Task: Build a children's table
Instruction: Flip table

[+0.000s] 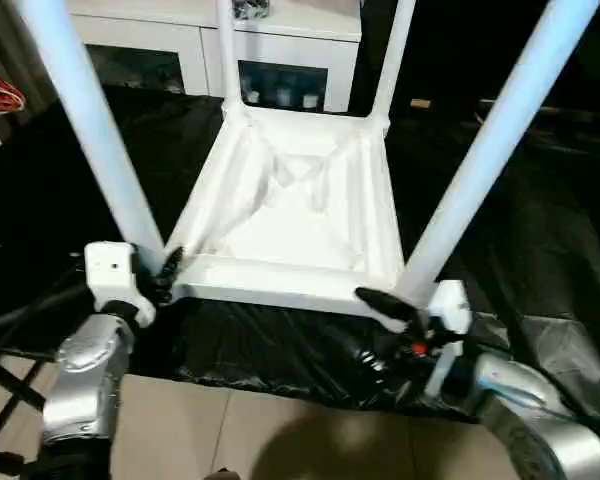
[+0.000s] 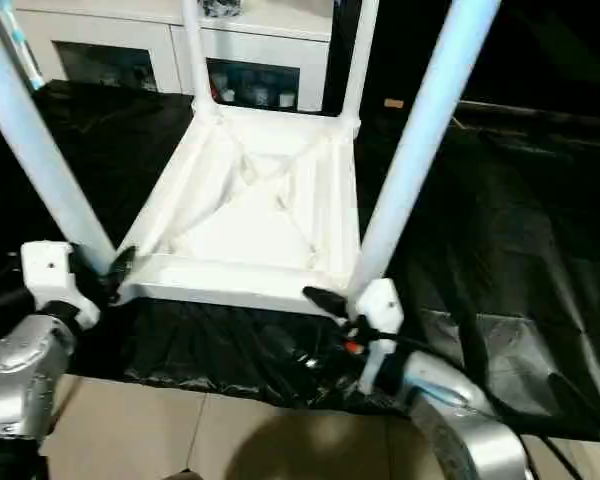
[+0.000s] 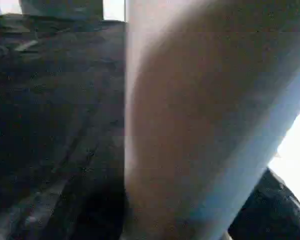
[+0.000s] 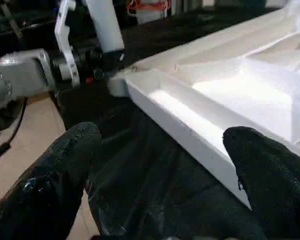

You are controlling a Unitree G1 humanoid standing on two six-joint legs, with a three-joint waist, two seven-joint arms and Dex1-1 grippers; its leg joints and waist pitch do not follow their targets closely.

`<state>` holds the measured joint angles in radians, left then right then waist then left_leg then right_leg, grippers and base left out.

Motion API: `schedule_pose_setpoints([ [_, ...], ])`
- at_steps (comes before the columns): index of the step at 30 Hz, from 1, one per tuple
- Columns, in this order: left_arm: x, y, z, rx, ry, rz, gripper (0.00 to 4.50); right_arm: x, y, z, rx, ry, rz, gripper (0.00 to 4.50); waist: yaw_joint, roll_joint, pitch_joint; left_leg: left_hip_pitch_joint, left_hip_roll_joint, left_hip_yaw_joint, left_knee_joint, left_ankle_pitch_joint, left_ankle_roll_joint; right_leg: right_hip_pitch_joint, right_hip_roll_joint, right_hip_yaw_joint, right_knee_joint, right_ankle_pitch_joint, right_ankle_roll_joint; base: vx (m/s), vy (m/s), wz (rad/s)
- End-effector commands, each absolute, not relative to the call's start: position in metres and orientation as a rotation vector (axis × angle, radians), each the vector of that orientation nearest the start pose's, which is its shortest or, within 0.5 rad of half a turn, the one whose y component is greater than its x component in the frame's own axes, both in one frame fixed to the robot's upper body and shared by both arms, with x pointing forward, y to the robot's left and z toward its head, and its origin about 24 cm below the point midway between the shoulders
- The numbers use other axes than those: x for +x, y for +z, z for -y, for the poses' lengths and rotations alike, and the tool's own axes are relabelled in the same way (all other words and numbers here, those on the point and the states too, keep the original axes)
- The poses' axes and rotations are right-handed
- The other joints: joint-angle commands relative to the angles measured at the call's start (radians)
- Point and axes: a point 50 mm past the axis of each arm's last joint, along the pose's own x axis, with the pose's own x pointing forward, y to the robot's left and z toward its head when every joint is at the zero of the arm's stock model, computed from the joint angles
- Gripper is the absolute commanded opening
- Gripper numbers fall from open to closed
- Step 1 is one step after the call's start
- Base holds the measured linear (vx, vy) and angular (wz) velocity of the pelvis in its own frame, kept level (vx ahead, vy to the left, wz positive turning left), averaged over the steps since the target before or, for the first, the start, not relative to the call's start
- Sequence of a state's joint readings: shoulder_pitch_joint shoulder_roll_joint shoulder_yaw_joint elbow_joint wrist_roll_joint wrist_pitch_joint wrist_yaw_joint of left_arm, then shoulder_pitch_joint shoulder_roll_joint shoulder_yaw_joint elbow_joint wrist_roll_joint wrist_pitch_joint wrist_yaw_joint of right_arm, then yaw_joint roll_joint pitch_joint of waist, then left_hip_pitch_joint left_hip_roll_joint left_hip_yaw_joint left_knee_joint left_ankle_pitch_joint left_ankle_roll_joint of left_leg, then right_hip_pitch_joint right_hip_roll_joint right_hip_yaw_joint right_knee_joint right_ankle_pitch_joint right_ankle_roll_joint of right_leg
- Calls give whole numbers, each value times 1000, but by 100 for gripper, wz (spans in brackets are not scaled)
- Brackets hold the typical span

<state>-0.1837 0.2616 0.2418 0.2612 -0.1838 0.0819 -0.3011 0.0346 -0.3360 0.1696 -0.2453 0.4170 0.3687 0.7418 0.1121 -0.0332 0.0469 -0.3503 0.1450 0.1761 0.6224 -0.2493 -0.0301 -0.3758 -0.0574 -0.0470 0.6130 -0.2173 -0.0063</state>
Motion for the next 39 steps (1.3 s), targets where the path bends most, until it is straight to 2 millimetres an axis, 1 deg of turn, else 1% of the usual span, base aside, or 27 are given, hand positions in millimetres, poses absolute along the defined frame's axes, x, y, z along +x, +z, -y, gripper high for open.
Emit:
schedule_pose_setpoints([
  [1,275,35,-245,-55,-17,-150,233,220,54,125,125,1013,-236,450,9,-4,-43,3,98,-48,-97,-66,50,32,-117,59,-55,-46,-220,0,0,0],
  [3,275,37,-244,-61,-21,-147,233,220,53,124,124,1019,-242,450,9,-6,-43,3,98,-47,-96,-46,54,33,-114,57,-53,-15,-225,0,0,0],
  [4,277,39,-240,-79,-26,-144,230,221,51,125,120,1019,-251,450,6,-19,-44,2,97,-46,-94,-29,62,35,-114,57,-50,10,-228,0,0,0],
  [5,278,41,-238,-89,-30,-143,228,222,51,125,115,1016,-256,450,6,-25,-43,1,98,-45,-94,-24,66,36,-115,57,-49,12,-230,0,0,0],
  [6,280,44,-235,-99,-34,-144,227,223,51,124,111,1012,-256,450,8,-19,-42,2,97,-44,-92,-15,67,34,-117,57,-47,10,-238,0,0,0],
  [8,283,47,-226,-164,-29,-149,226,223,52,121,131,1006,-258,450,8,-21,-41,5,97,-42,-91,-18,67,32,-114,58,-49,8,-242,0,0,0],
  [9,286,48,-218,-200,-28,-152,226,222,52,119,144,999,-262,450,8,-21,-41,4,97,-43,-91,-19,66,33,-114,58,-48,9,-244,0,0,0],
  [10,290,51,-199,-271,-50,-151,226,220,51,117,169,997,-273,450,10,-19,-41,5,98,-42,-91,-25,62,32,-115,58,-50,9,-250,0,0,0],
  [11,291,52,-194,-291,-61,-149,226,219,50,117,177,998,-278,450,15,-21,-40,9,98,-40,-89,-30,62,30,-115,58,-53,-1,-252,0,0,0],
  [12,292,53,-187,-318,-74,-147,226,219,49,117,182,992,-288,450,19,-15,-40,9,98,-40,-89,-36,60,30,-116,60,-52,-5,-255,0,0,0],
  [13,293,53,-182,-345,-75,-151,226,220,46,117,180,969,-301,450,24,-19,-39,6,98,-39,-89,-41,55,32,-115,60,-55,-18,-253,0,0,0],
  [14,295,54,-174,-372,-73,-158,226,222,42,118,173,931,-317,450,32,-19,-38,5,97,-39,-90,-44,48,32,-115,61,-56,-30,-247,0,0,0],
  [15,296,55,-169,-388,-80,-160,226,223,41,118,174,923,-326,450,35,-12,-39,6,97,-39,-90,-47,43,30,-115,61,-56,-33,-245,0,0,0],
  [16,297,56,-165,-397,-86,-160,226,223,40,118,176,921,-331,450,37,-16,-39,7,96,-38,-89,-54,38,31,-113,61,-57,-33,-240,0,0,0],
  [18,300,58,-157,-398,-106,-156,225,224,39,118,188,904,-335,450,40,-17,-40,4,96,-40,-90,-47,38,34,-112,61,-56,-23,-230,0,0,0],
  [19,300,59,-154,-395,-116,-157,224,225,39,119,193,889,-336,450,42,-14,-41,3,96,-42,-90,-42,40,34,-112,60,-55,-17,-223,0,0,0],
  [21,300,63,-147,-396,-141,-155,221,233,35,120,211,793,-341,450,39,-15,-41,2,95,-43,-91,-35,39,33,-112,60,-54,-11,-218,0,0,0],
  [22,300,65,-144,-401,-147,-160,221,239,34,120,242,732,-332,450,36,-12,-42,4,95,-44,-92,-37,34,31,-112,59,-54,-15,-222,0,0,0],
  [23,300,65,-144,-403,-146,-162,220,241,34,119,254,720,-326,450,35,-13,-42,4,95,-43,-92,-40,31,31,-113,59,-55,-19,-225,0,0,0],
  [24,300,66,-143,-409,-145,-163,220,251,35,120,334,645,-303,450,35,-10,-43,5,95,-43,-91,-37,28,33,-112,59,-54,-17,-228,0,0,0],
  [25,301,67,-142,-417,-146,-162,220,255,36,120,375,621,-292,450,33,-7,-44,4,95,-43,-90,-29,29,32,-114,60,-51,-4,-235,0,0,0],
  [26,301,68,-141,-426,-145,-164,220,258,37,120,408,604,-284,450,32,-9,-45,3,93,-41,-89,-17,30,33,-112,59,-49,15,-242,0,0,0],
  [29,301,69,-139,-431,-146,-170,220,267,39,118,514,591,-252,450,35,-3,-46,2,93,-41,-87,10,40,34,-111,57,-44,67,-248,0,0,0],
  [31,301,69,-139,-433,-147,-171,220,268,40,118,528,591,-248,450,35,-3,-47,3,93,-39,-85,18,44,35,-109,56,-43,89,-250,0,0,0],
  [32,301,69,-138,-431,-155,-173,220,272,43,115,607,602,-225,450,35,-2,-47,2,93,-40,-86,14,45,35,-109,56,-42,90,-251,0,0,0],
  [37,301,70,-136,-424,-167,-182,220,280,46,115,706,590,-187,450,34,-1,-44,3,95,-40,-90,-14,38,35,-113,56,-46,53,-251,0,0,0],
  [39,300,69,-134,-424,-179,-189,220,290,45,117,773,555,-177,450,35,1,-44,4,95,-40,-90,-11,33,34,-113,56,-45,53,-253,0,0,0],
])
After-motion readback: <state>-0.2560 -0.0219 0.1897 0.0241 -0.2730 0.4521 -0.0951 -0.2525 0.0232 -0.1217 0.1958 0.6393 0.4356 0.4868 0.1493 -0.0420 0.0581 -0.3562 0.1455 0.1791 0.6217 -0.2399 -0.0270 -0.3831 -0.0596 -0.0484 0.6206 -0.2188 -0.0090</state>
